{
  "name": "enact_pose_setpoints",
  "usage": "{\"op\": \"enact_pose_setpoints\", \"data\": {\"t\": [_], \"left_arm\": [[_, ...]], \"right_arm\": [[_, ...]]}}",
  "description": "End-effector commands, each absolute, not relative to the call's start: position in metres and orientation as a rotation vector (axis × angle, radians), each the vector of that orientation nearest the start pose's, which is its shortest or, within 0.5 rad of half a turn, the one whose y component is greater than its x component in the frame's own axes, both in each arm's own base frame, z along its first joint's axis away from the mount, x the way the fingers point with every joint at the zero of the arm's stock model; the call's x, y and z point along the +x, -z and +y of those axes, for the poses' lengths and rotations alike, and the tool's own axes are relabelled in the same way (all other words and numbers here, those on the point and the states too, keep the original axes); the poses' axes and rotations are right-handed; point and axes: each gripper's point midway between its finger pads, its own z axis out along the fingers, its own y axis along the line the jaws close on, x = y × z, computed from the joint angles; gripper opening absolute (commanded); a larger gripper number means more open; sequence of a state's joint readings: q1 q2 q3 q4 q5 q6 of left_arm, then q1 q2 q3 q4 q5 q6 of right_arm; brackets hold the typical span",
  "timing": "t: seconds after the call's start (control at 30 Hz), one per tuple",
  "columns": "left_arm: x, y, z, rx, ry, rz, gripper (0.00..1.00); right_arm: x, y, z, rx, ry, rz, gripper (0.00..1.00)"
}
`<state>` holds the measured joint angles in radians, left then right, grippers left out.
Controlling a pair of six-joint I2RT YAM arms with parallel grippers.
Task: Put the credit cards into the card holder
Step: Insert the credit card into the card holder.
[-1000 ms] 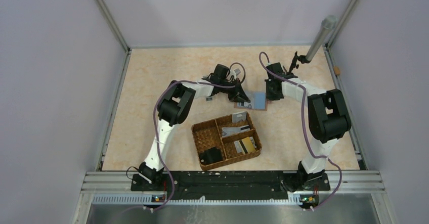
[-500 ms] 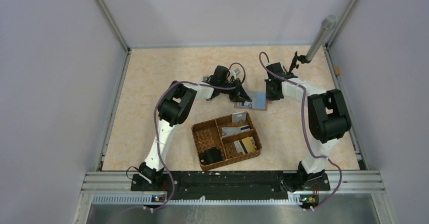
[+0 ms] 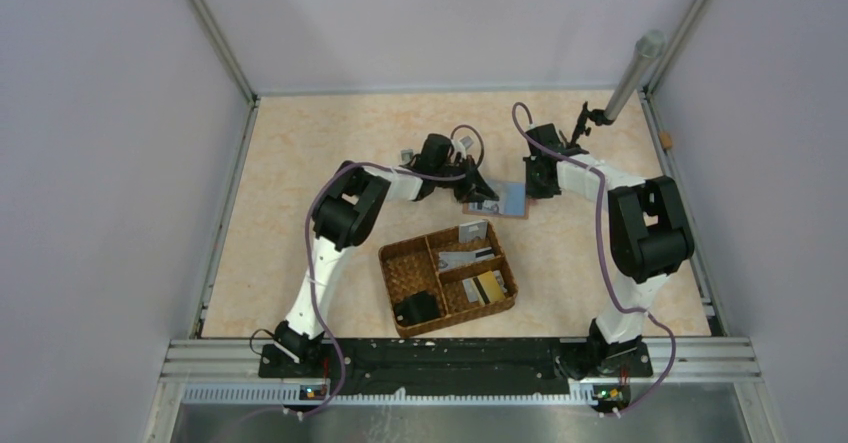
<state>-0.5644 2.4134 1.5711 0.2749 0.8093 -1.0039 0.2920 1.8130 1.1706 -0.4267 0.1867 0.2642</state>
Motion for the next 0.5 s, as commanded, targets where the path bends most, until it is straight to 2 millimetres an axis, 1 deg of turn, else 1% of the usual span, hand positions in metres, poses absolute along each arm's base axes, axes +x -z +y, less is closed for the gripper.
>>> {"op": "enact_pose_setpoints", "data": {"t": [0.0,0.23,0.37,0.47], "left_arm": [[0.3978,-0.039,-0.4251,-0.03,1.609,2.436,0.0],[0.4042,-0.0423,-0.4207,-0.064,1.569,2.389,0.0],[0.4033,-0.0418,-0.4193,-0.081,1.572,2.369,0.0],[0.3985,-0.0415,-0.4235,-0.077,1.581,2.372,0.0]], "right_arm": [[0.3989,-0.0431,0.0994,0.037,0.014,2.573,0.0],[0.3991,-0.0435,0.0999,0.035,0.012,2.573,0.0],[0.3995,-0.0441,0.1004,0.033,0.008,2.572,0.0],[0.3999,-0.0447,0.1008,0.032,0.007,2.571,0.0]]}}
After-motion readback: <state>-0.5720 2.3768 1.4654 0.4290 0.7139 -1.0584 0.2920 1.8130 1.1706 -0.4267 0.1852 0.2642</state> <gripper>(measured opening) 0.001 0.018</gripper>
